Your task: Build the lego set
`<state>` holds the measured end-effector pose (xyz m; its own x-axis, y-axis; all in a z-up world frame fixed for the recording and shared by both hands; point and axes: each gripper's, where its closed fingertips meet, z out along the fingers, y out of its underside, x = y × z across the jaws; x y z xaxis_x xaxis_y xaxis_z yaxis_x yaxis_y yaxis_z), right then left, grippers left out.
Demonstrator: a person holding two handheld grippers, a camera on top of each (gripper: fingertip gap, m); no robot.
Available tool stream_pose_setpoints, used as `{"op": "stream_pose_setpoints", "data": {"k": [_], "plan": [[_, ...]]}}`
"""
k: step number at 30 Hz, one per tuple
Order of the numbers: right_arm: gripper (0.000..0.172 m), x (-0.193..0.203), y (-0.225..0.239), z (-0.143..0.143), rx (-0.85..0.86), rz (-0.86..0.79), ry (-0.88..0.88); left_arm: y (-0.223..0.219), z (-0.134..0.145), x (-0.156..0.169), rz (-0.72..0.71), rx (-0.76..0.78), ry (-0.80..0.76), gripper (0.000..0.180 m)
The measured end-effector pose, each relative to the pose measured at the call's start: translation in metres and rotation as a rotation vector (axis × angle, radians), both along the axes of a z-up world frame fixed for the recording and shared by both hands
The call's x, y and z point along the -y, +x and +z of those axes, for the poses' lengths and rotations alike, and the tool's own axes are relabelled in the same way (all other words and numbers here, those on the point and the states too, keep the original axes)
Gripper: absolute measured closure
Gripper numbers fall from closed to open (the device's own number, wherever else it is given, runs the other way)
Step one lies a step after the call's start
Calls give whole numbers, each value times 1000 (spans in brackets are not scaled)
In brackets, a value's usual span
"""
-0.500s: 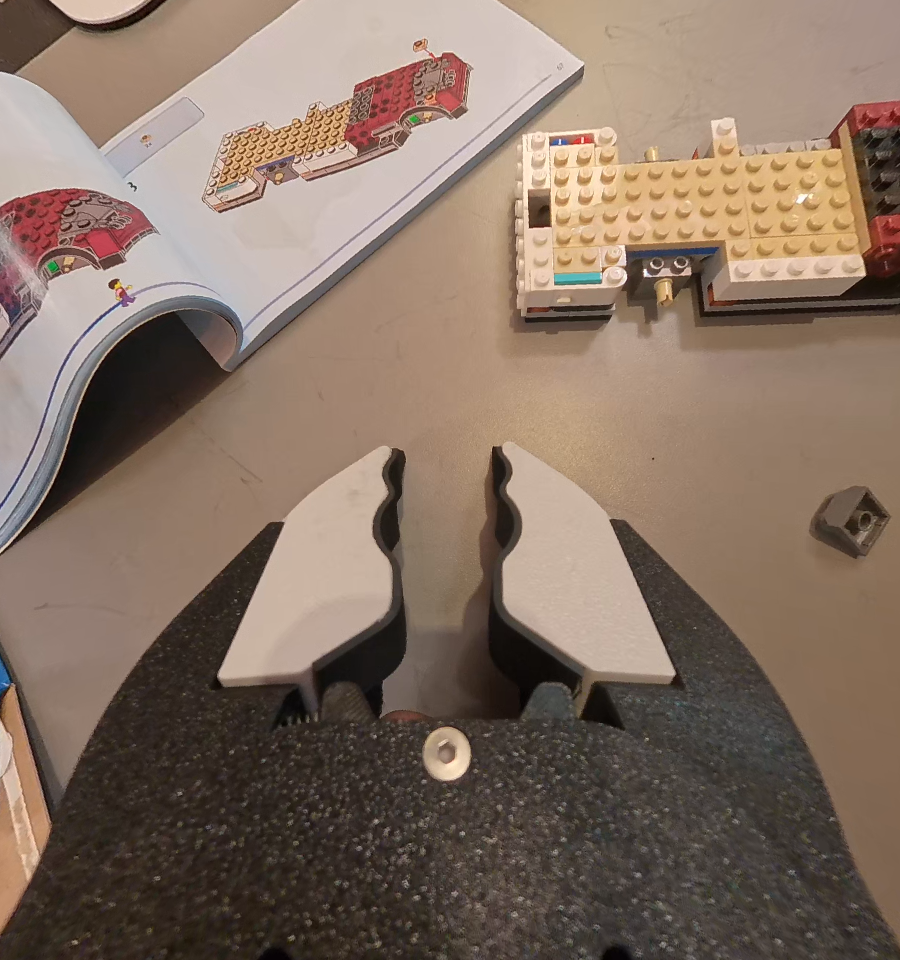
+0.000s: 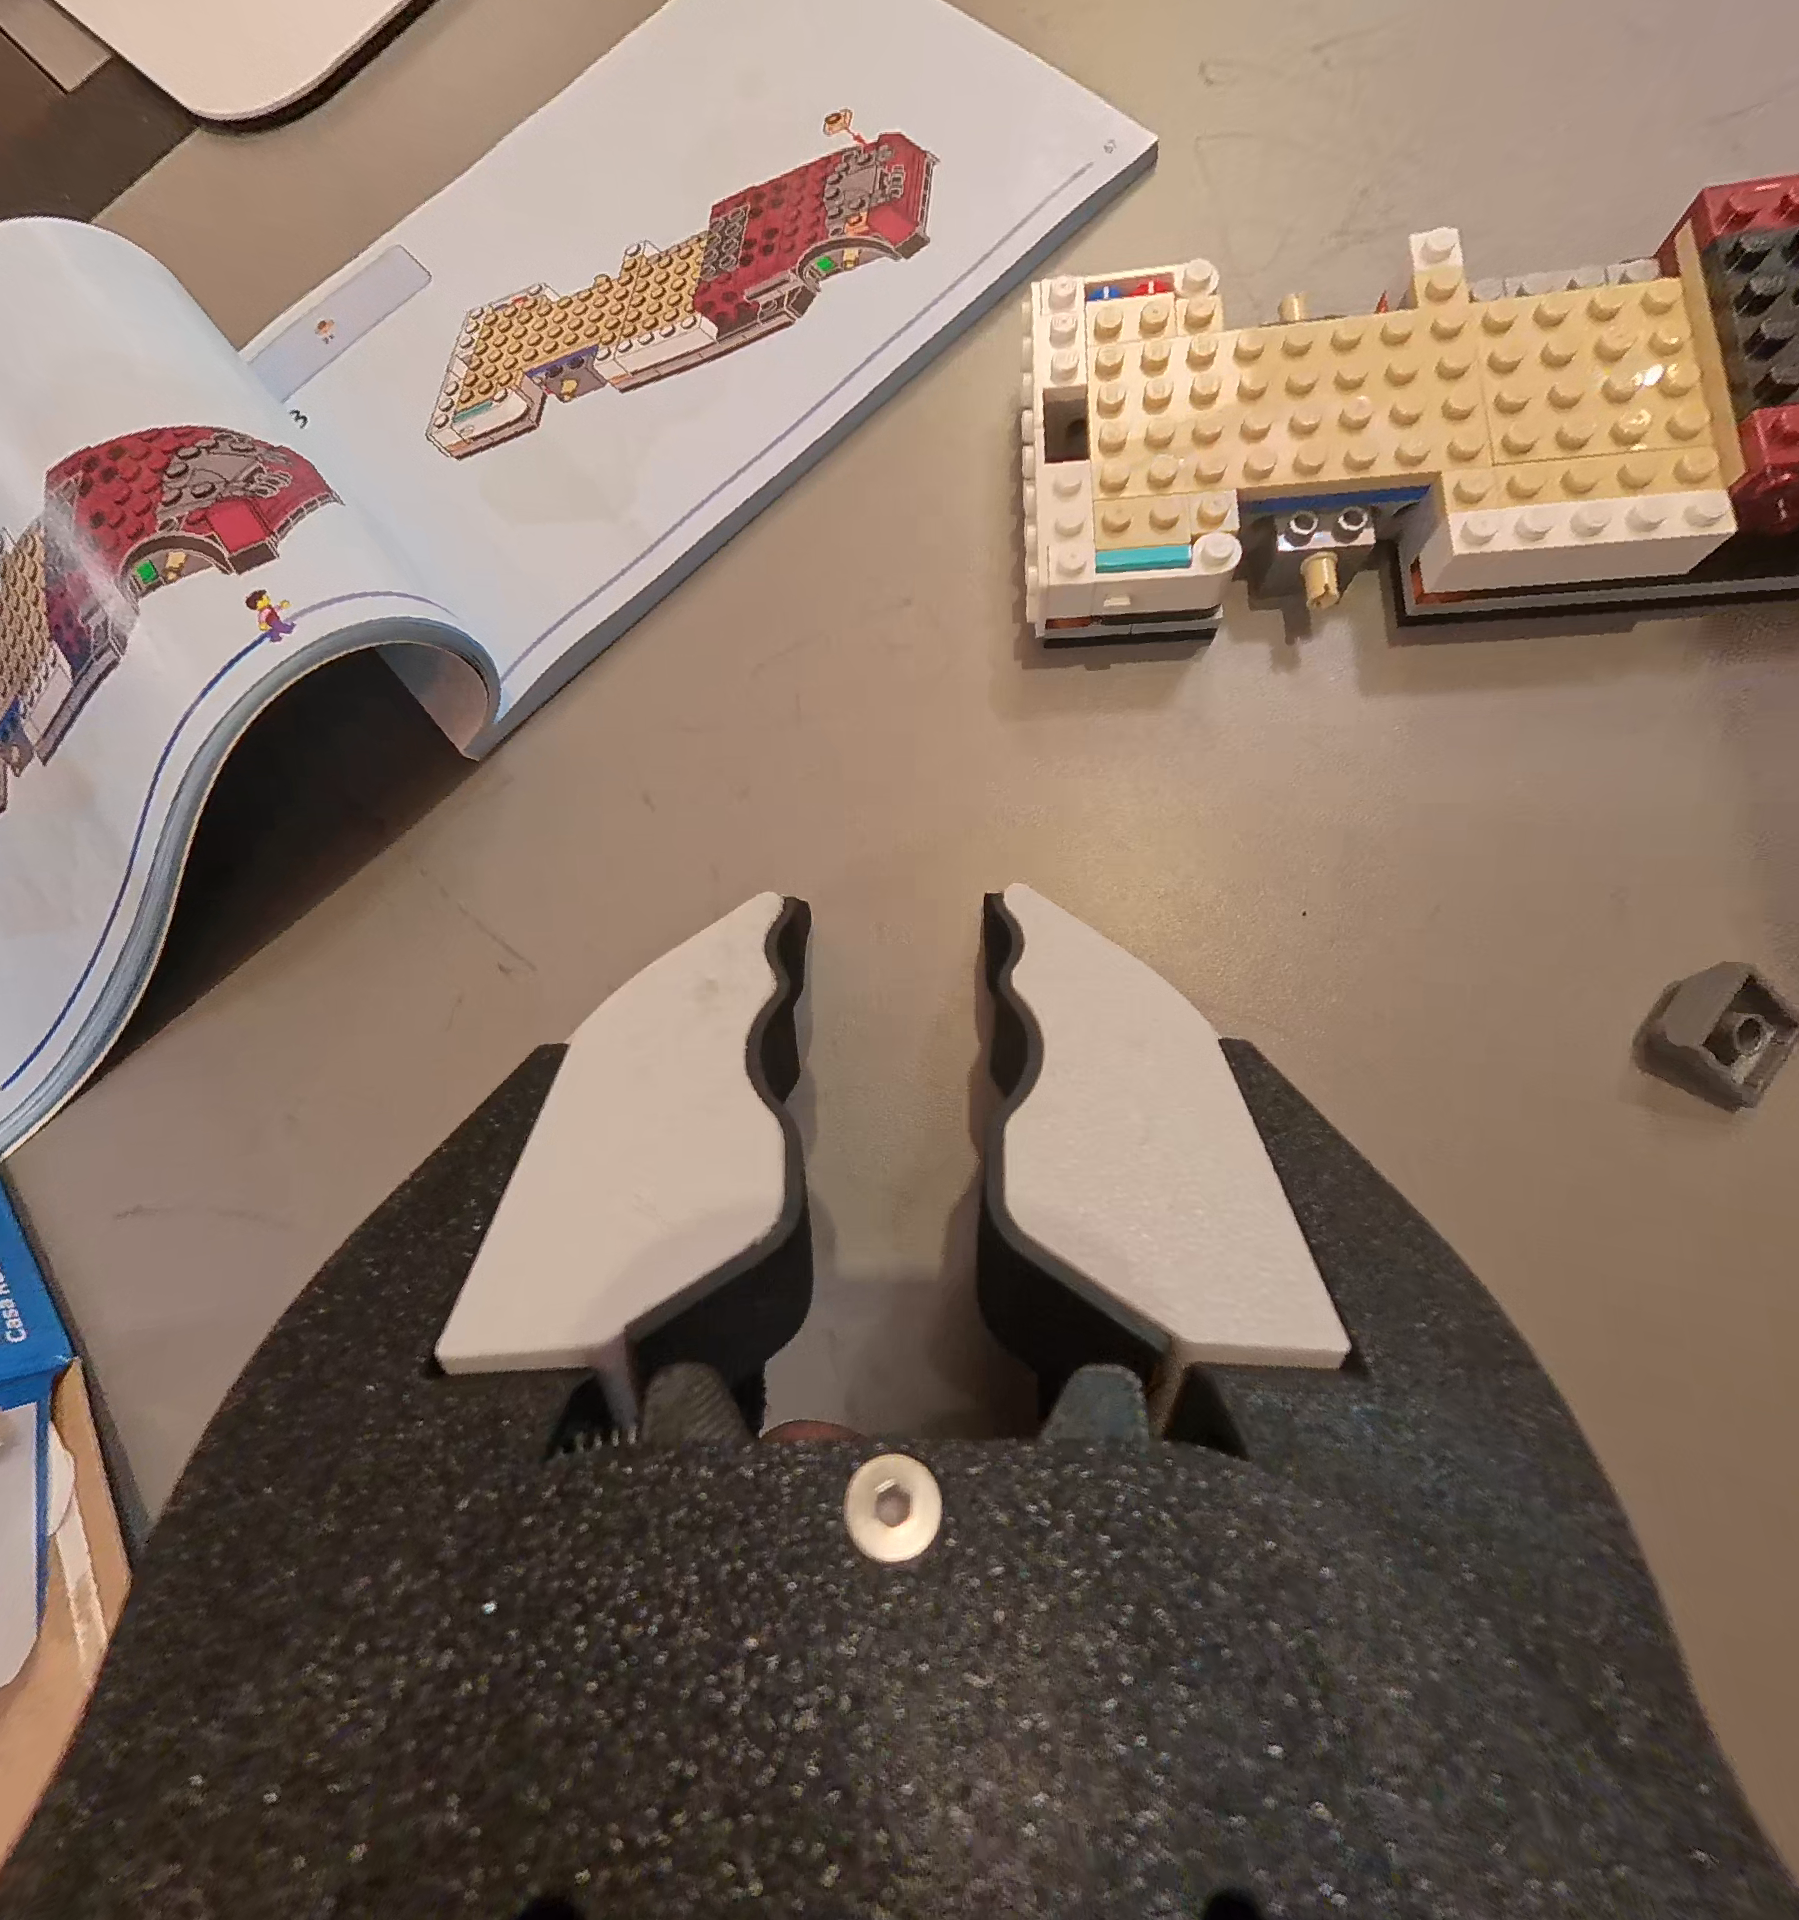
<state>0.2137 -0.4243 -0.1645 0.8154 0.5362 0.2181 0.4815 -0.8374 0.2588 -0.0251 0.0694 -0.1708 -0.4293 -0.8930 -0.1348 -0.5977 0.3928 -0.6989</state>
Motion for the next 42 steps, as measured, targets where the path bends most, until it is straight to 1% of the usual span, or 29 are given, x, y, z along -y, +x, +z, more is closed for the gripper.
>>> {"op": "stream_pose_setpoints", "data": {"k": [1, 4, 8, 13, 17, 21, 23, 25, 26, 31, 33, 37, 39, 42], "plan": [[161, -3, 0, 0, -10, -3, 19, 0, 0, 0, 0, 1, 1, 146], [160, -15, -3, -1, -76, -37, 80, 0, 0, 0, -1, -1, -1, 147], [157, -29, 7, 1, -89, -103, 128, -1, 0, 1, -8, -4, -5, 147], [159, -23, 9, 13, -105, -156, 123, -1, 1, 1, -11, 10, 11, 147], [161, -11, -2, 4, -167, -199, 63, -1, 0, 1, -10, 6, 6, 147], [156, 1, -1, -4, -160, -233, 0, -1, 0, 1, -11, 6, 7, 147], [154, 3, 0, -4, -167, -264, -1, -1, 0, 1, -10, 6, 6, 147], [147, 4, 2, -4, -162, -284, -2, -1, 0, 1, -10, 6, 7, 147], [147, 4, 3, -3, -161, -294, -1, -1, 0, 1, -10, 7, 8, 147], [147, 7, 5, 2, -134, -349, 32, -1, 0, 1, -11, 7, 8, 147], [148, 6, 7, -1, -110, -349, 38, -1, 0, 1, -11, 4, 4, 147], [150, -10, 20, 0, -36, -327, 115, -1, 0, 1, -11, 6, 6, 147], [150, -14, 18, 4, -52, -334, 141, -1, 1, 1, -11, 12, 13, 147], [150, -9, 13, 9, -72, -349, 130, -1, 1, 2, -10, 17, 19, 147]]}}
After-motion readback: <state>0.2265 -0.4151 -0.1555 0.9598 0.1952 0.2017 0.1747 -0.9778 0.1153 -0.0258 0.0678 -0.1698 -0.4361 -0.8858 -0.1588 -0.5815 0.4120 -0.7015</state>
